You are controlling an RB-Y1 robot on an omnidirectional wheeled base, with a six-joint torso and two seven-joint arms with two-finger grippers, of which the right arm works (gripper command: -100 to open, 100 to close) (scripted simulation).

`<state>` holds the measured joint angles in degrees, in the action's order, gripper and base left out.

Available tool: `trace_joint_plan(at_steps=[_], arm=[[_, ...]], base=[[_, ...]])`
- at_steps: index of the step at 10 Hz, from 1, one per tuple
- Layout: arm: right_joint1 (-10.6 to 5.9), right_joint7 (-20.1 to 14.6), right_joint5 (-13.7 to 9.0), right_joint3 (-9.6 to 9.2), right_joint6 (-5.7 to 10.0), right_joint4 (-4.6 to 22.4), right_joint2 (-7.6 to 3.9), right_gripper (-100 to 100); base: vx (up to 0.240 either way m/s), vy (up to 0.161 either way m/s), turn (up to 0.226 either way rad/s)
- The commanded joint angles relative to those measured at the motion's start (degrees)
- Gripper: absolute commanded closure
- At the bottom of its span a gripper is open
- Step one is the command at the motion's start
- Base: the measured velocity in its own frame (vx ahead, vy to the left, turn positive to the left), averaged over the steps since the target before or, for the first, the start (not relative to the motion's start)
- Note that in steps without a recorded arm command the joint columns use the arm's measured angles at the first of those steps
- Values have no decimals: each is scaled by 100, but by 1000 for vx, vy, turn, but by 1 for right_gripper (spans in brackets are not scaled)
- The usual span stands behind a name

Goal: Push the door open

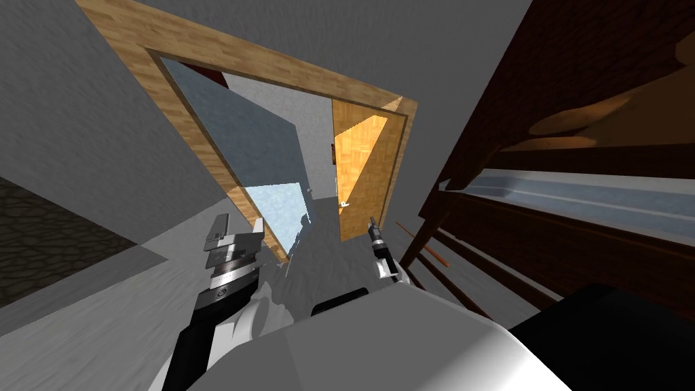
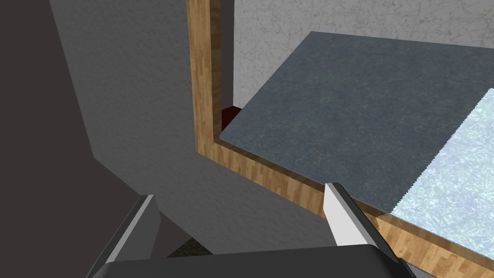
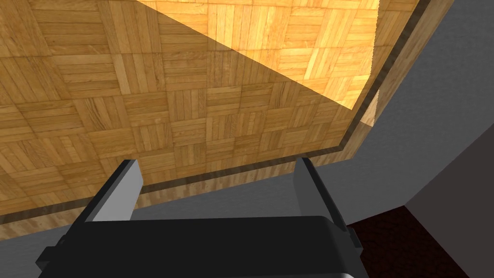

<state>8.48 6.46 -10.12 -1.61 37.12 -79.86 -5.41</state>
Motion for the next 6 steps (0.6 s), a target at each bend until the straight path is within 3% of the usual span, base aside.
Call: trace_joint_plan(at_steps=[1, 6], arm=[[-86, 32, -43, -2, 38, 215, -4, -100], [-342, 127, -161, -16, 181, 891, 23, -100]], base=[[96, -19, 99], [98, -33, 78]])
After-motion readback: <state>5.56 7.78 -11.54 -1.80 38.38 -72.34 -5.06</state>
